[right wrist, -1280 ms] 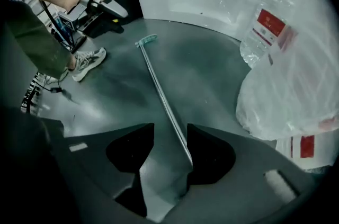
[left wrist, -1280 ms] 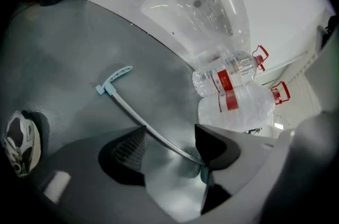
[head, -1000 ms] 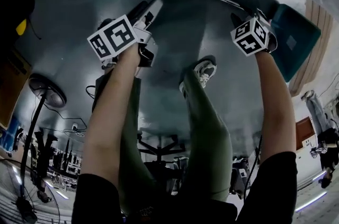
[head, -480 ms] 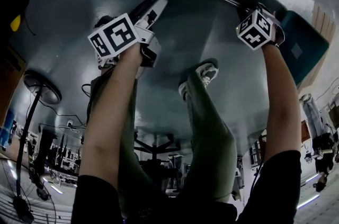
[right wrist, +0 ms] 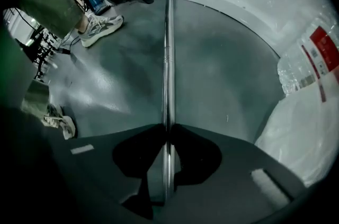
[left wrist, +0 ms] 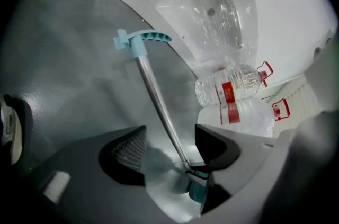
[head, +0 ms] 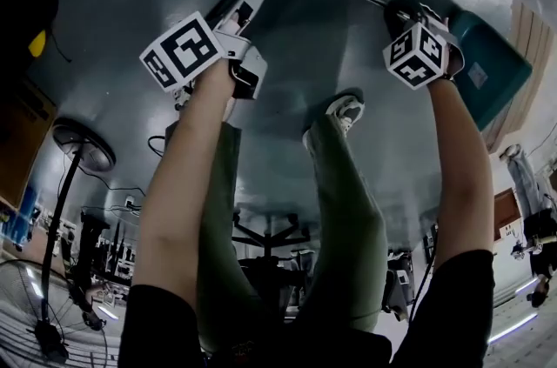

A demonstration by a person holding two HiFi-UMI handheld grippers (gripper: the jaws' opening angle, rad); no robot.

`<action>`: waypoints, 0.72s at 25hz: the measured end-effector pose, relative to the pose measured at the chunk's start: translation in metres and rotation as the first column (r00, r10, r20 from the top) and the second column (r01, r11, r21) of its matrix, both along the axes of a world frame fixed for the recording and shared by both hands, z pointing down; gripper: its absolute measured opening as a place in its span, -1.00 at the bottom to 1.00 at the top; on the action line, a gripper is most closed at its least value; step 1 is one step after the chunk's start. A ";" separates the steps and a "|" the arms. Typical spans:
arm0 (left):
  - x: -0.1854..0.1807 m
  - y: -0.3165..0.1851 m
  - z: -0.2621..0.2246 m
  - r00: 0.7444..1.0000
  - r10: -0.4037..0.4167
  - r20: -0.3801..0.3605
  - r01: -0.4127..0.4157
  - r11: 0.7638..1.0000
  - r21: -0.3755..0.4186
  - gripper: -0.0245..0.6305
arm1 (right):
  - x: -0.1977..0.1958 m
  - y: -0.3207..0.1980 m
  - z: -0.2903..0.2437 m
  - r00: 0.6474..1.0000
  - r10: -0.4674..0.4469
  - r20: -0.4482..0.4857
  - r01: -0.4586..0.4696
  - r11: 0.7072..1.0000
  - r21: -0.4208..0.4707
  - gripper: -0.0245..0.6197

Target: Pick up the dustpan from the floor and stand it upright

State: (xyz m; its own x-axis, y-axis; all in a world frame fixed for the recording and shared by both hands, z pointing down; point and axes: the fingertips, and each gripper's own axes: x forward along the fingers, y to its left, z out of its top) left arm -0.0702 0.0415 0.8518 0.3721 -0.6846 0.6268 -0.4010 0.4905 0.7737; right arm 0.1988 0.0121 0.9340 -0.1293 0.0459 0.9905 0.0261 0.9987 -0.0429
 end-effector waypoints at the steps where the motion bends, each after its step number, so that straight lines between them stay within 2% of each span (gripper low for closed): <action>1: -0.006 -0.004 -0.007 1.000 -0.012 0.012 0.011 1.000 0.009 0.03 | -0.004 0.001 -0.006 1.000 0.011 0.014 -0.011 1.000 0.003 -0.70; 6: -0.042 -0.031 -0.057 0.995 -0.093 0.033 0.089 0.991 0.099 0.03 | -0.022 0.002 -0.042 0.997 0.034 0.065 -0.035 0.999 0.006 -0.70; 10: -0.066 -0.053 -0.099 0.992 -0.068 0.104 0.050 0.984 0.169 0.03 | -0.039 0.004 -0.063 0.995 0.044 0.088 -0.046 0.999 0.017 -0.70; 12: -0.076 -0.060 -0.117 0.988 -0.048 0.145 0.019 0.981 0.193 -0.06 | -0.050 0.004 -0.071 0.994 0.053 0.091 -0.055 0.998 0.022 -0.70; 15: -0.081 -0.071 -0.151 0.981 -0.012 0.193 -0.039 0.965 0.261 -0.55 | -0.066 0.008 -0.085 0.992 0.076 0.096 -0.078 0.997 0.022 -0.70; 18: -0.078 -0.081 -0.180 0.974 0.025 0.225 -0.095 0.946 0.309 -0.55 | -0.073 0.008 -0.096 0.987 0.126 0.100 -0.129 0.991 0.028 -0.70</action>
State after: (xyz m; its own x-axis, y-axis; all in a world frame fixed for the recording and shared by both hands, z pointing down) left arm -0.1478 -0.0395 0.6715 0.2989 -0.8409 0.4512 -0.5964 0.2045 0.7762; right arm 0.1257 0.0200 0.8383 -0.2280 -0.0111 0.9736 -0.0994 0.9950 -0.0119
